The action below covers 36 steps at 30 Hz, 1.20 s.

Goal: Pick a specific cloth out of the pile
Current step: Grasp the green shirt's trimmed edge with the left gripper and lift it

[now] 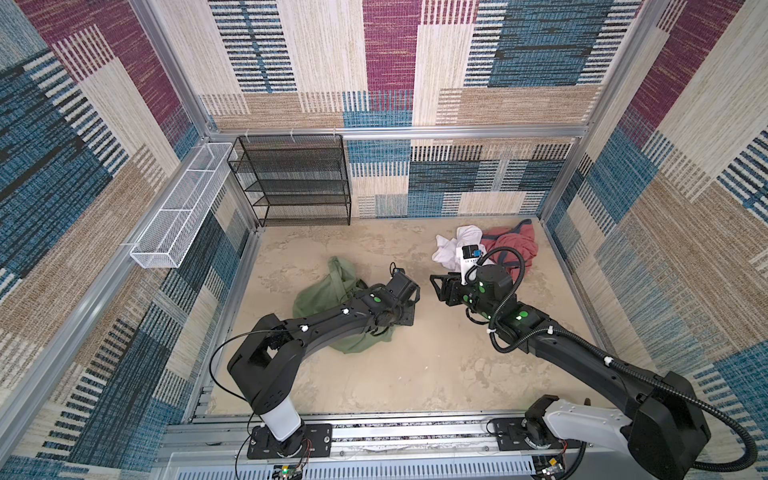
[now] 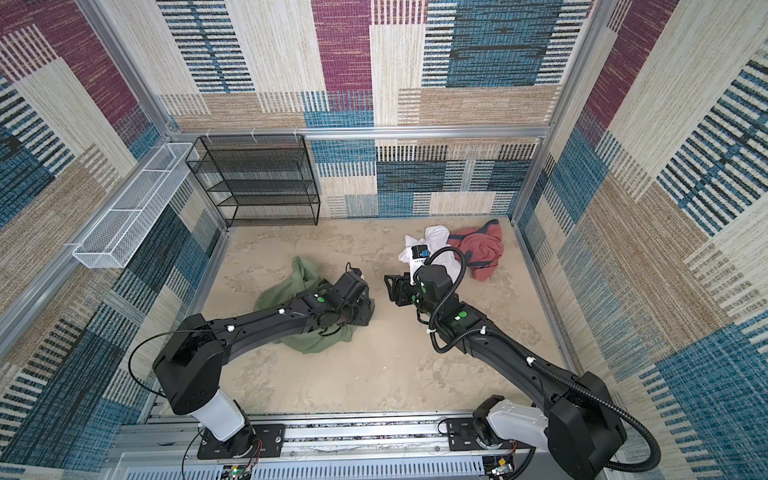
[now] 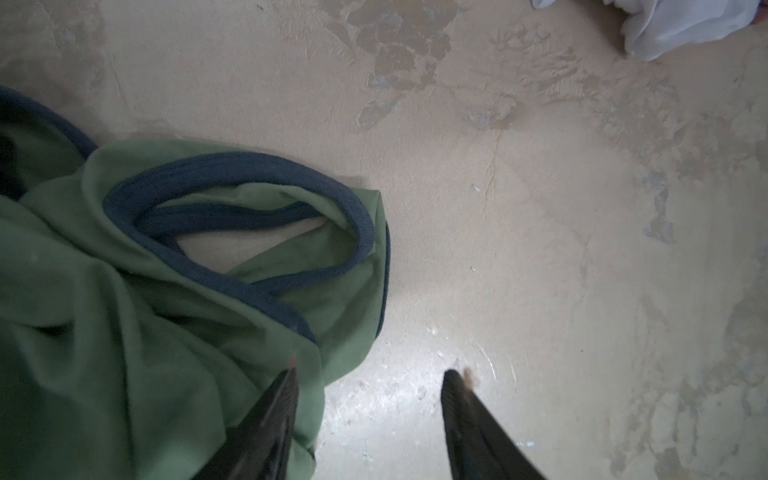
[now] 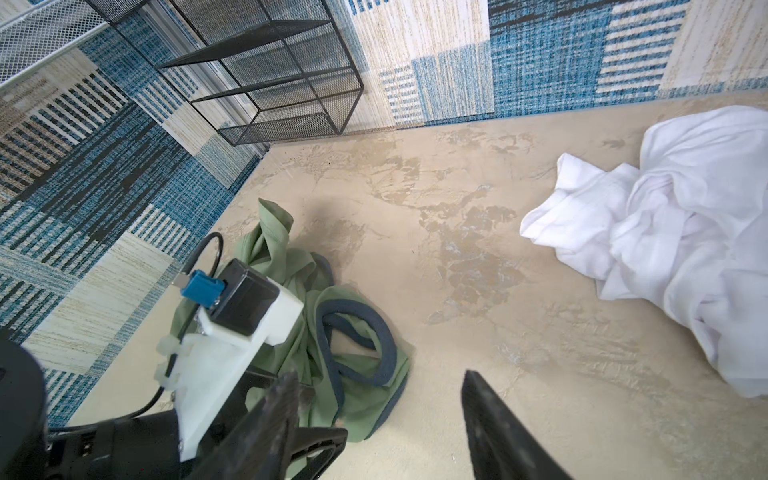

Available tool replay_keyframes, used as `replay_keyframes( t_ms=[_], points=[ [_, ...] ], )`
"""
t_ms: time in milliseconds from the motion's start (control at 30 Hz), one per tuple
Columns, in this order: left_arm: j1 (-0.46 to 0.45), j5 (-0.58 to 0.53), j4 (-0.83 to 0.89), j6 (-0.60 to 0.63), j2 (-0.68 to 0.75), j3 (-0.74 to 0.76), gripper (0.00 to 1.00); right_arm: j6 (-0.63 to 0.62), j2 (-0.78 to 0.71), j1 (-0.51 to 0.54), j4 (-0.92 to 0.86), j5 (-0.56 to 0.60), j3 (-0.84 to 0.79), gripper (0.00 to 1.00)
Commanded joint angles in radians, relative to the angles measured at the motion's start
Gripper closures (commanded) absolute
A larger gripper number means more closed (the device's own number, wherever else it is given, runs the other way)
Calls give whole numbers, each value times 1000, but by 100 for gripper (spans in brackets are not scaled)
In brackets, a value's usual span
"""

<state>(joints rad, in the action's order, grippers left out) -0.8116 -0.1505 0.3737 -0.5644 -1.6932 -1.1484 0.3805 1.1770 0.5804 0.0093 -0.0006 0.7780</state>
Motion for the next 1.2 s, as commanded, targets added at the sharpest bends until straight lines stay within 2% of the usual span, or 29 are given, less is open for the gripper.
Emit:
replay_keyframes(
  t_ms=[0,267,533,767,933,1167],
  points=[
    [6,0,4,37,-21,-8,42,17,-10,-2,8,0,-6,35],
    [21,33,34,43,-124,-78,44,29,-123,-1,-5,57,-78,32],
    [22,9,63,46,-229,-149,43,-3,-105,-3,-18,34,-45,32],
    [22,-20,111,47,-288,-193,48,-4,-91,-5,4,-10,-37,32],
    [22,-26,95,33,-298,-175,60,-10,-64,-4,-18,-27,7,32],
    [22,-28,96,40,-299,-170,100,2,-56,-5,-5,-29,18,33]
  ],
)
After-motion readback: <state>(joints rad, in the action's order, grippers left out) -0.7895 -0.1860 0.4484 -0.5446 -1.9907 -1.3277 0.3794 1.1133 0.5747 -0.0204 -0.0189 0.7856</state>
